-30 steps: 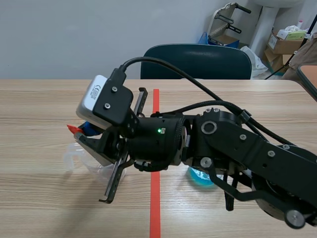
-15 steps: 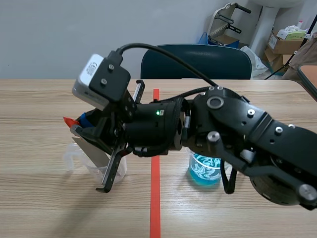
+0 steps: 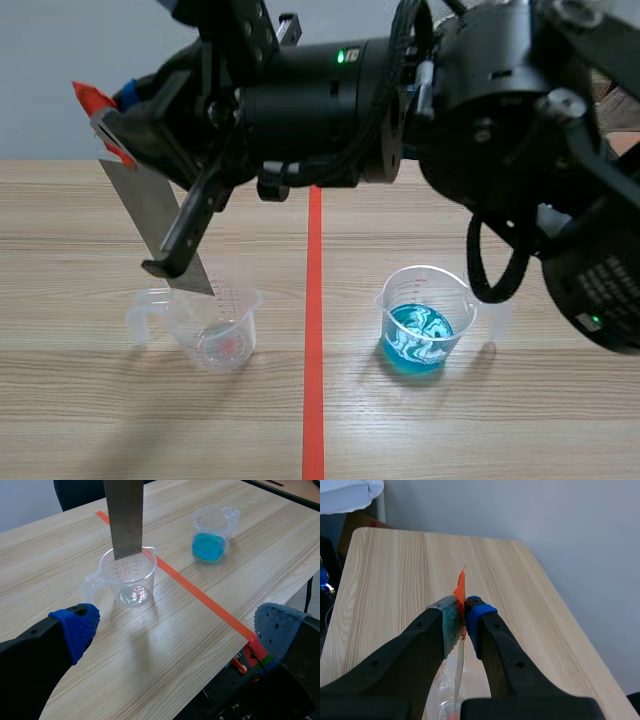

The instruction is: Do the redox reaction experiment

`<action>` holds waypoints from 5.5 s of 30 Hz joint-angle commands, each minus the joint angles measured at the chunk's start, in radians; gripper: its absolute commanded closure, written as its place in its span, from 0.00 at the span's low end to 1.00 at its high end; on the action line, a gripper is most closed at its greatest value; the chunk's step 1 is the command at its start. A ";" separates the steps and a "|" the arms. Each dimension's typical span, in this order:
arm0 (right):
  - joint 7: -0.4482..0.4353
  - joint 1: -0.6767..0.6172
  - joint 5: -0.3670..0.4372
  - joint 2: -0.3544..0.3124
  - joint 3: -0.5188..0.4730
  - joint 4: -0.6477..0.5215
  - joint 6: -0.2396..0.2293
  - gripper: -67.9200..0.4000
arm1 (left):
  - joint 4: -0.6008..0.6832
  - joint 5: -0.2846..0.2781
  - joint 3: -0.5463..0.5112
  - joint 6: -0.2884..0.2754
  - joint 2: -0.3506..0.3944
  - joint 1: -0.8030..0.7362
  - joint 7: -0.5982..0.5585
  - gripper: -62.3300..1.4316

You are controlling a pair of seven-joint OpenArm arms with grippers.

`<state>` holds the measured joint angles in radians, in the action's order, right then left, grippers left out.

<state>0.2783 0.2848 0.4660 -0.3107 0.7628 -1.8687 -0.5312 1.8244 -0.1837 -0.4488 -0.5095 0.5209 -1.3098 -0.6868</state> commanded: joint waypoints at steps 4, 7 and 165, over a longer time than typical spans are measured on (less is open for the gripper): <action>0.035 0.017 0.051 0.006 -0.048 -0.058 0.008 0.98 | 0.013 -0.013 0.001 -0.003 -0.003 0.000 -0.020 0.00; 0.042 0.017 0.071 0.006 -0.057 -0.063 0.013 0.98 | 0.013 -0.013 0.001 -0.002 -0.003 0.000 -0.020 0.00; -0.297 -0.471 0.410 -0.747 -0.699 -0.123 -0.185 0.98 | 0.013 -0.009 0.001 -0.003 -0.008 0.149 0.191 0.00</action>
<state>-0.0032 -0.2001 0.8616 -1.0573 0.0784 -1.9938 -0.7189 1.8248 -0.1833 -0.4492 -0.5095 0.5205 -1.1526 -0.4816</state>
